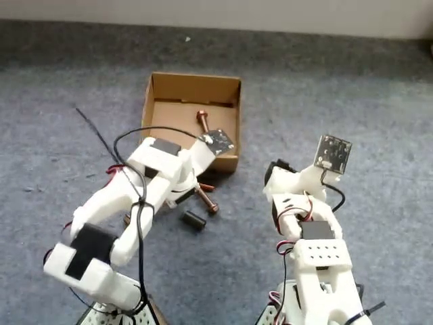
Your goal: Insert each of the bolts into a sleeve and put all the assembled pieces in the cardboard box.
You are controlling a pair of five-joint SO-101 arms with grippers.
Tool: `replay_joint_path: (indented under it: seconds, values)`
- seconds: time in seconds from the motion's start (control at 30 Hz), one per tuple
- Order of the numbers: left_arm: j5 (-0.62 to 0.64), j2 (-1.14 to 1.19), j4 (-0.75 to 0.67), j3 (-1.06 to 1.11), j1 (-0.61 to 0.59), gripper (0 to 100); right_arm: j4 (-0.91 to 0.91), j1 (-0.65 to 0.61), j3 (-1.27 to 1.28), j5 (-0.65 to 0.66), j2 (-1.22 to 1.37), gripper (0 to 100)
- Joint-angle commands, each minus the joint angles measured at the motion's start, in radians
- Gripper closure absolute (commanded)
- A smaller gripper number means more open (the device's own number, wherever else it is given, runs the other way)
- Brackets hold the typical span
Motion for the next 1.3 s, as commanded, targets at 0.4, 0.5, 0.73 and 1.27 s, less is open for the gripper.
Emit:
replay_joint_path:
  seconds: [0.4, 0.5, 0.73, 1.27]
  values:
    - [0.298, -1.093, 0.063, 0.196, -0.053, 99, 0.239, -0.216, -0.085, 0.138, -0.283, 99.5]
    - [0.364, -1.214, 0.063, 0.194, -0.076, 99, 0.28, -0.298, -0.085, 0.178, -0.392, 99.5]
    - [0.508, -1.4, -0.028, 0.196, -0.071, 99, 0.3, -0.503, -0.058, 0.27, -0.483, 99.5]
    - [0.655, -1.471, -0.083, 0.196, 0.062, 99, -0.01, -0.788, 0.147, 0.523, -0.671, 99.5]
